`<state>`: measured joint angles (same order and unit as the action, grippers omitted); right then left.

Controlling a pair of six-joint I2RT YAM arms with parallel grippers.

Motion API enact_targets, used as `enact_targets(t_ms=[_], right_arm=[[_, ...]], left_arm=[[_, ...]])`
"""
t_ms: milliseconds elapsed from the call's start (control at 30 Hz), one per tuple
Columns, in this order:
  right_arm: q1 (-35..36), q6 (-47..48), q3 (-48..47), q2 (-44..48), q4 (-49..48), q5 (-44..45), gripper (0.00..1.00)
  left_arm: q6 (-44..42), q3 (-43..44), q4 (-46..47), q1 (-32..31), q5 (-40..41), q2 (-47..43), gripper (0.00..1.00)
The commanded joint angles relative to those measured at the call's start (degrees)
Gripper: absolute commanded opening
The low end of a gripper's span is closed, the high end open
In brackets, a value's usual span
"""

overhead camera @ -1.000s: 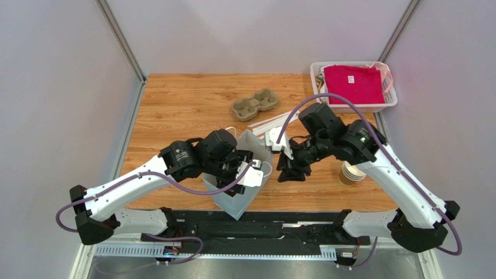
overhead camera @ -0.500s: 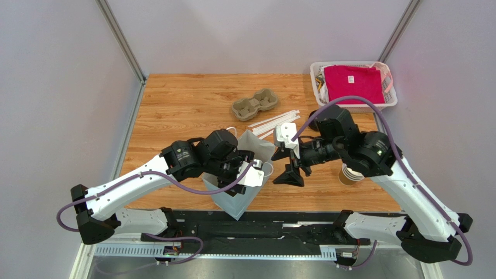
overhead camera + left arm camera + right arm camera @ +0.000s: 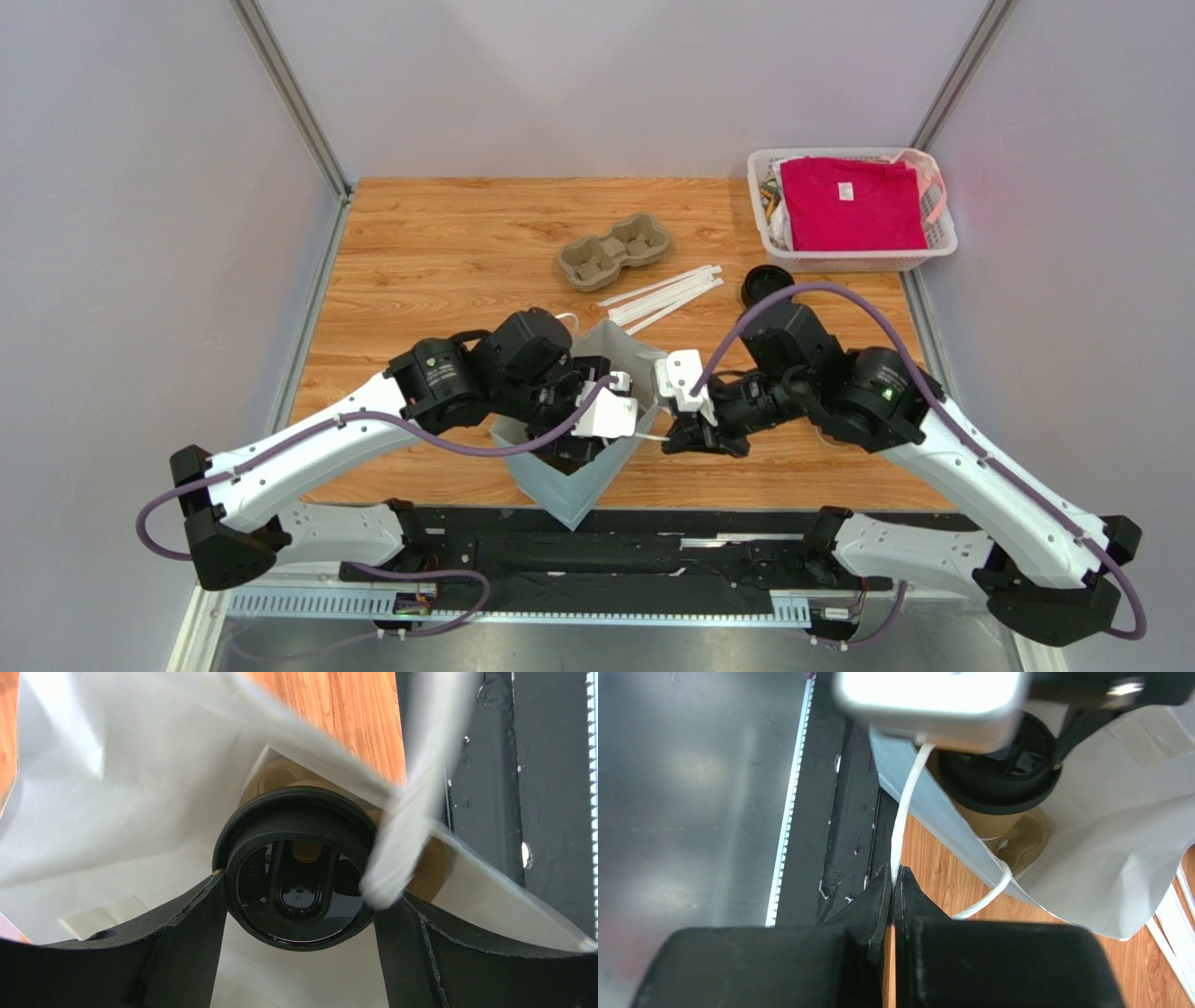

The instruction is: Pack the takeout coffee

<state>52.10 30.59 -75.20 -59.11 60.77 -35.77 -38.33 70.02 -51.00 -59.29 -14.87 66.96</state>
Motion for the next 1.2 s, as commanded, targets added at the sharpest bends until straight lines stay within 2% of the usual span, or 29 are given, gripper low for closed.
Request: enact_targets(t_ms=[0,300,533,600,633,667,700,733,833,867,967,1100,1167], right_arm=[[2.4,3.9,2.6,3.7,0.8,1.8,0.0],[6.2,7.1,4.3,4.7,1.9,2.7,0.0],[9.7,8.3,1.2,3.1,1.0,4.7,0.01],[9.6,7.8,-1.7,1.4,1.1,5.5,0.11],[9.7,7.2,-3.6,0.4,2.4,6.4,0.29],[9.7,6.2,-7.3,-1.2,3.3,7.4,0.4],[9.6,3.7,-9.7,-2.1,4.1,10.4,0.46],[9.0,3.0,-11.7,-2.7,6.5,11.5,0.58],[5.6,0.1,-18.5,-3.4,10.1,13.2,0.73],[4.7,-1.0,-19.6,-3.4,10.3,13.6,0.77],[2.5,-6.5,-22.6,-3.9,11.6,15.2,0.79],[-0.3,-11.1,-20.4,-1.9,7.4,21.2,0.8],[-6.7,-11.3,-19.0,-2.8,5.8,19.1,0.82]], left_arm=[[6.2,1.5,2.5,0.7,-1.3,-0.6,0.0],[13.4,4.1,3.3,5.6,-0.7,2.4,0.0],[14.9,6.9,1.5,5.6,1.3,6.4,0.0],[13.9,6.4,1.3,5.6,0.4,6.6,0.0],[12.2,6.2,0.8,5.6,0.0,6.5,0.0],[11.2,5.4,0.3,5.6,-0.5,6.4,0.0],[9.9,5.2,-0.4,5.4,-1.2,6.3,0.0],[7.8,5.0,-1.4,5.4,-1.6,6.1,0.0],[5.6,3.1,-1.5,5.4,-3.2,4.6,0.0],[3.9,2.4,-1.5,5.4,-3.8,4.2,0.0],[1.9,2.1,-1.6,5.2,-4.4,4.6,0.0],[-0.1,2.2,-2.1,5.1,-5.2,5.2,0.0],[-1.0,1.9,-2.4,4.9,-6.0,5.1,0.0]])
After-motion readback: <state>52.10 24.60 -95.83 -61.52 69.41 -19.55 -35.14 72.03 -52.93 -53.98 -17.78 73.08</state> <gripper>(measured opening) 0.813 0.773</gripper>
